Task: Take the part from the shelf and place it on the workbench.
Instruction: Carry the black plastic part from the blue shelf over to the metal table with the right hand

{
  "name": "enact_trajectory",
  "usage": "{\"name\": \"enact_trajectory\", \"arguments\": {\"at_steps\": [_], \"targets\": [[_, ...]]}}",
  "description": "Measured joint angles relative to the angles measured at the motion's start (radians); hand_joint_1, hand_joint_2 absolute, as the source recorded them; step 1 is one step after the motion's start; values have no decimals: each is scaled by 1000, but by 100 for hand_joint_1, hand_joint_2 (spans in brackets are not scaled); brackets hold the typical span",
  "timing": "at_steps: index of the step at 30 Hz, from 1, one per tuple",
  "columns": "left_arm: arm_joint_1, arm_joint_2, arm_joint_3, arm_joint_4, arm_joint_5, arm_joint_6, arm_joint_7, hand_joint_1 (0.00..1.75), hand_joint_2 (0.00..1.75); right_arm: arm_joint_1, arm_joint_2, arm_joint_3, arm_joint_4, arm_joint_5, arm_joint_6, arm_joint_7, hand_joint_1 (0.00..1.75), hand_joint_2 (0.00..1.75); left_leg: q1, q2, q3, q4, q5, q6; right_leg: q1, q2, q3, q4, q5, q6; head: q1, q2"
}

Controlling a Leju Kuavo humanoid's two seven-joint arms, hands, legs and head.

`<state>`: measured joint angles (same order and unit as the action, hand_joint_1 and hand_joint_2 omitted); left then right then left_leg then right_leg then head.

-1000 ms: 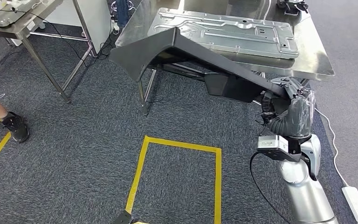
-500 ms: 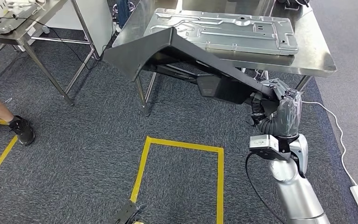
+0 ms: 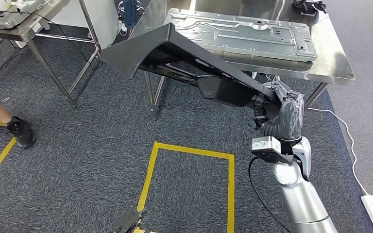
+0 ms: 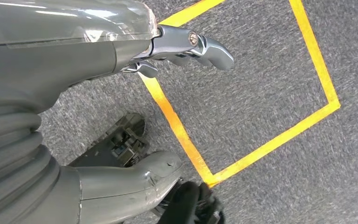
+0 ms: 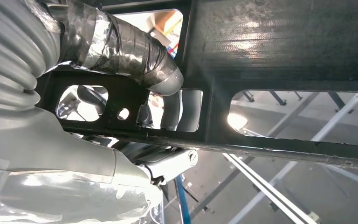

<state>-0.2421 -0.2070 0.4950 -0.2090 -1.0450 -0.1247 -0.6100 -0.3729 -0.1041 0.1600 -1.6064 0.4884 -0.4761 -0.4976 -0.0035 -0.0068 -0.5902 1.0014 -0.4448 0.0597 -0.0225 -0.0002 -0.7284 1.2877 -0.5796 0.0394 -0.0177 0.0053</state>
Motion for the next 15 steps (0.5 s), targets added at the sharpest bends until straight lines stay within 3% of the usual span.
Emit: {"name": "enact_trajectory", "arguments": {"at_steps": [1,3,5,7,10,13,14,15], "targets": [[0,-1,-1,0,2,0,-4,0,175,-1,0,2,3,1,0,0,175,175,-2,-1,0,3,-2,0,1,0,10,-25,25,-2,0,0],[-1,-6,-3,0,4,2,-10,0,175,-4,0,5,7,2,0,1,175,175,-4,-3,1,10,-7,-1,4,0,72,-152,93,-12,0,0],[-3,-10,-4,0,5,8,-11,0,175,-7,0,8,8,2,-1,1,175,175,-6,-3,-3,18,-13,-7,11,0,114,-245,123,-21,0,0],[-3,-13,-6,0,5,15,-11,0,175,-8,1,10,9,2,-3,2,175,175,-7,-2,-6,20,-14,-16,16,1,118,-259,122,-26,0,0],[-3,-14,-6,-2,5,20,-12,0,175,-8,2,11,9,2,-4,3,175,175,-8,-1,-16,47,-39,-31,6,0,125,-271,128,-38,-1,0],[-1,-15,-7,-3,6,25,-12,0,175,-7,7,13,10,2,-4,4,175,175,2,0,-95,218,-124,-48,1,-2,128,-274,129,-46,-1,0],[1,-15,-7,-3,7,27,-12,0,175,-6,8,14,10,1,-4,5,175,175,6,0,-124,275,-142,-53,0,-2,128,-274,128,-46,-1,0],[3,-15,-7,-3,9,30,-12,0,175,-4,9,14,11,-2,-4,5,175,175,10,0,-138,298,-140,-56,0,-1,129,-272,127,-45,-1,0]]}}
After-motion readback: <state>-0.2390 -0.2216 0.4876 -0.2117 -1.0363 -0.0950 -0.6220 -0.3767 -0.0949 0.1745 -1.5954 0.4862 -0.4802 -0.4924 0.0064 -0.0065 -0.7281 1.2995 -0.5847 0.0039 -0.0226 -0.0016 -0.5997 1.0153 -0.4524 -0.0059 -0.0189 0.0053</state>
